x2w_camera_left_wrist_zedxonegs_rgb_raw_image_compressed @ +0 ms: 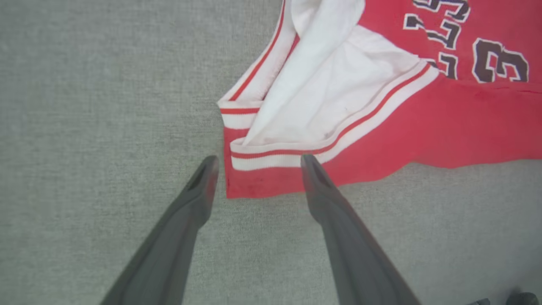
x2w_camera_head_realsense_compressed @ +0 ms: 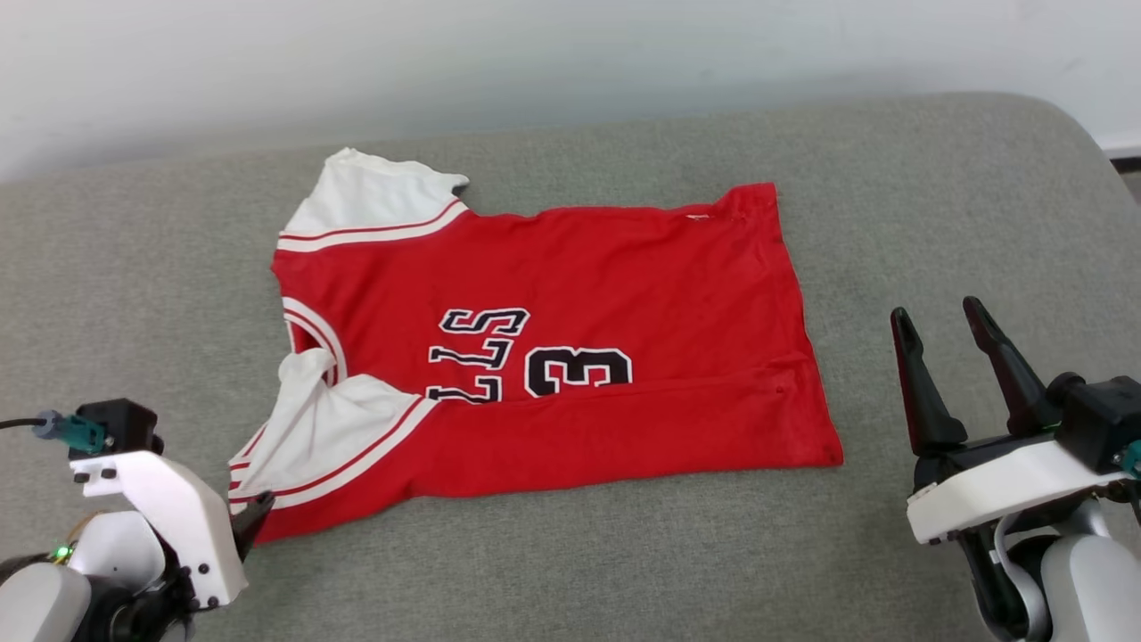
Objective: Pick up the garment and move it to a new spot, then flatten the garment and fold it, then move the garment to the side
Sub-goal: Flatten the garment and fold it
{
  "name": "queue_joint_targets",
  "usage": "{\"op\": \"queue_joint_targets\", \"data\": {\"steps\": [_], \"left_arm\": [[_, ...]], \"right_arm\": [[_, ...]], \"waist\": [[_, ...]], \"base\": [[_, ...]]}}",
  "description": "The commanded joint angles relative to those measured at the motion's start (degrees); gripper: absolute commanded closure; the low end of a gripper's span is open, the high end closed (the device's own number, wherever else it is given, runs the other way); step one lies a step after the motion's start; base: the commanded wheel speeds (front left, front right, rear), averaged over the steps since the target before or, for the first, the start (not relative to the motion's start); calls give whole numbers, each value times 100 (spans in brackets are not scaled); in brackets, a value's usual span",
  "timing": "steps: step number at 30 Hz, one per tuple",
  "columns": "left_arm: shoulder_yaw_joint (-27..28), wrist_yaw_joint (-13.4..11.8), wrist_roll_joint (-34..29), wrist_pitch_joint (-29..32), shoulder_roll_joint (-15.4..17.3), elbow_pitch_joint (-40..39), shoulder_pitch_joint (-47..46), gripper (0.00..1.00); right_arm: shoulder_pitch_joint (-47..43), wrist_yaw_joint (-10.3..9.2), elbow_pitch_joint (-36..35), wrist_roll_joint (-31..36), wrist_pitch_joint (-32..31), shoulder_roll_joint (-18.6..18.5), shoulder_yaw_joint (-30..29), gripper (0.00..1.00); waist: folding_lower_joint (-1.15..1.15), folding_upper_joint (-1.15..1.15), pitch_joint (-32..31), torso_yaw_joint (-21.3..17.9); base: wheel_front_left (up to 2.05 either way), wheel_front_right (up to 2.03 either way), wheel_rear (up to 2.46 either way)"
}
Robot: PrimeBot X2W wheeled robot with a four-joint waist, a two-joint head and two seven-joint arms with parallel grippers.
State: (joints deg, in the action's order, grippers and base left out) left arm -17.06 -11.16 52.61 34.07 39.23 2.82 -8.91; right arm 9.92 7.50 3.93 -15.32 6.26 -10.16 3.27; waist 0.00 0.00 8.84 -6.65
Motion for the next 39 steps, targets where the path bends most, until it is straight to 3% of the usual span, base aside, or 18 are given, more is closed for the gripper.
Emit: {"op": "queue_joint_targets", "data": {"steps": [1, 8, 11, 12, 13, 14, 15, 24, 33, 39], "left_arm": [[4, -39, 38, 75, 39, -3, 57, 0], [15, -74, 302, 516, 93, 397, -79, 0], [-58, -10, 439, 701, -43, 654, -143, 0], [-117, 22, 485, 780, -86, 733, -153, 7], [-139, 51, 529, 791, -156, 797, -162, 58], [-144, 58, 530, 757, -207, 860, -174, 92], [-185, 79, 535, 766, -243, 932, -169, 100], [-56, 250, 227, 1, -243, 853, -334, 100], [-67, 148, -162, -465, -250, 14, -540, 100], [-219, 94, -313, -501, -358, -312, -690, 100]], "right_arm": [[-75, -2, -108, 27, -22, 81, 5, 0], [-194, -2, -585, 111, -119, 307, -29, 0], [-197, -3, -639, 112, -149, 325, -59, 0], [-214, -3, -642, 108, -160, 333, -70, 0], [-219, -2, -647, 94, -163, 331, -73, 0], [-231, -2, -639, 84, -190, 327, -99, 0], [-248, -2, -620, 89, -222, 315, -123, 0], [-270, -2, -447, -360, -910, 95, -271, 0], [294, -2, 478, -1192, -3626, -467, -12, 0], [908, -2, 1111, -1415, -4365, -487, 365, 0]], "waist": [[0, 0, 118, -108], [0, 0, 517, -374], [0, 0, 600, -439], [0, 0, 608, -458], [0, 0, 612, -472], [0, 0, 609, -482], [0, 0, 599, -486], [0, 0, 336, -285], [0, 0, 333, 140], [0, 0, 583, 364]], "base": [[0, 0, 0], [0, 0, 0], [0, 0, 0], [0, 0, 0], [0, 0, 0], [0, 0, 0], [0, 0, 0], [0, 0, 0], [0, 0, 0], [0, 0, 0]]}}
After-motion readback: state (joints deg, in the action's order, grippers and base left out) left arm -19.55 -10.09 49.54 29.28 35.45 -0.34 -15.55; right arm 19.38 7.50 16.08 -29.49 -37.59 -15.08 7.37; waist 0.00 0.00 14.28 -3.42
